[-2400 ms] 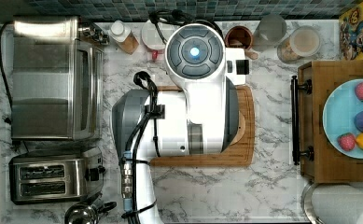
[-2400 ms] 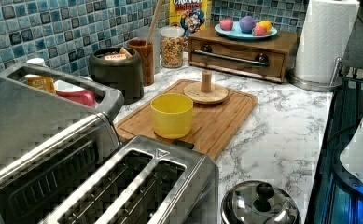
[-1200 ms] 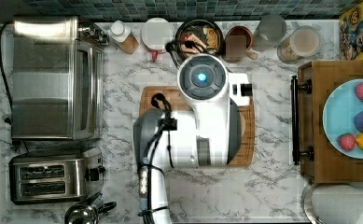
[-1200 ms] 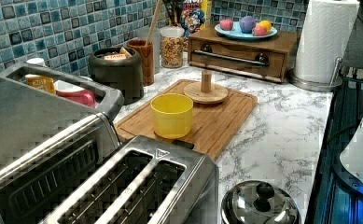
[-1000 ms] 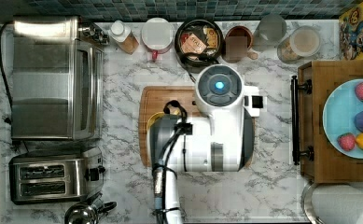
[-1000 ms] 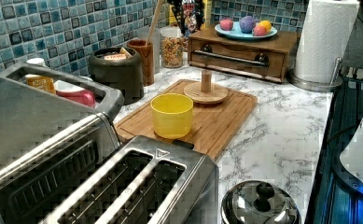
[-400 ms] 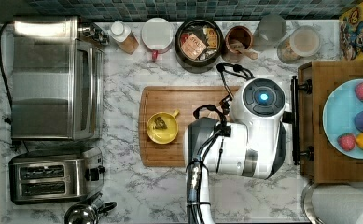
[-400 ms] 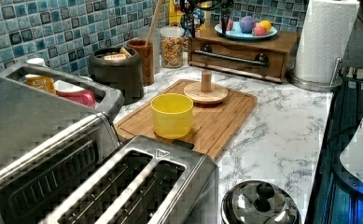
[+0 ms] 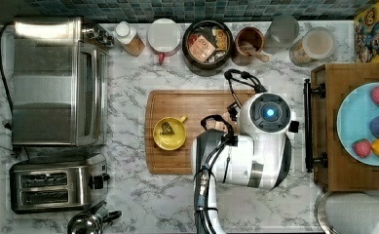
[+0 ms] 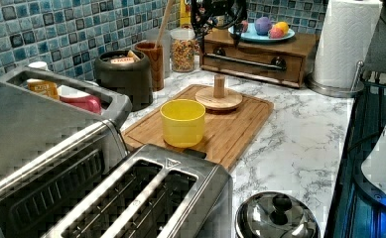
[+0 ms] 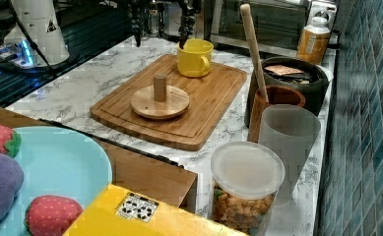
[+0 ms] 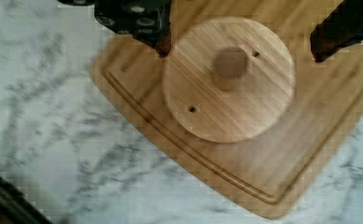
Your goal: Open the lid of the tea container.
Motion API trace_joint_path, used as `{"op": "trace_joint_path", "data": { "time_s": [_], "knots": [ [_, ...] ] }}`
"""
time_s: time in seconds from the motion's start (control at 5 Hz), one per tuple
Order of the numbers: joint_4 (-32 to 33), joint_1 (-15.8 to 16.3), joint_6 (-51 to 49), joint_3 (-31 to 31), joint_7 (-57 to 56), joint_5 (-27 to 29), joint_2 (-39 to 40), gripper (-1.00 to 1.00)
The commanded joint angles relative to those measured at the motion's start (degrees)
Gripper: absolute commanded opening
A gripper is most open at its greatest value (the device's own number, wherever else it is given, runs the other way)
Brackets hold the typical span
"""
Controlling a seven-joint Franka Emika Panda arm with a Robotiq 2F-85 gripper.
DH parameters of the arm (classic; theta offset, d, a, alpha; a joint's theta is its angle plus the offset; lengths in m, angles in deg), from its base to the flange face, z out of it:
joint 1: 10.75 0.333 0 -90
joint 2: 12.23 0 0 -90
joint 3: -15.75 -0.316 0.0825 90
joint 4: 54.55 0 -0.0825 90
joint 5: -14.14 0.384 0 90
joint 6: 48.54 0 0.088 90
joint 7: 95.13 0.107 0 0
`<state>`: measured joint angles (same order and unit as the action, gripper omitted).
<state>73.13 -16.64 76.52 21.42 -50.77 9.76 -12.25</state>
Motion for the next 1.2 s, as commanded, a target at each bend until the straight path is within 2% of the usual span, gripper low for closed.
{"op": "trace_joint_path", "data": {
  "time_s": [0.2,0.6,0.8,1.0,1.2],
  "knots": [
    [2.1,-3.0,4.8,-3.5,0.5,0.3,5.1,1.0],
    [-0.8,-4.1,4.6,-2.9,1.5,0.6,8.5,1.0],
    [0.1,-4.8,7.3,-3.4,-1.2,2.5,8.8,1.0],
    [2.5,-3.9,11.2,-3.6,-2.0,1.1,9.5,1.0],
    [1.0,-4.4,8.9,-3.8,-3.0,2.4,11.7,1.0]
  ]
}}
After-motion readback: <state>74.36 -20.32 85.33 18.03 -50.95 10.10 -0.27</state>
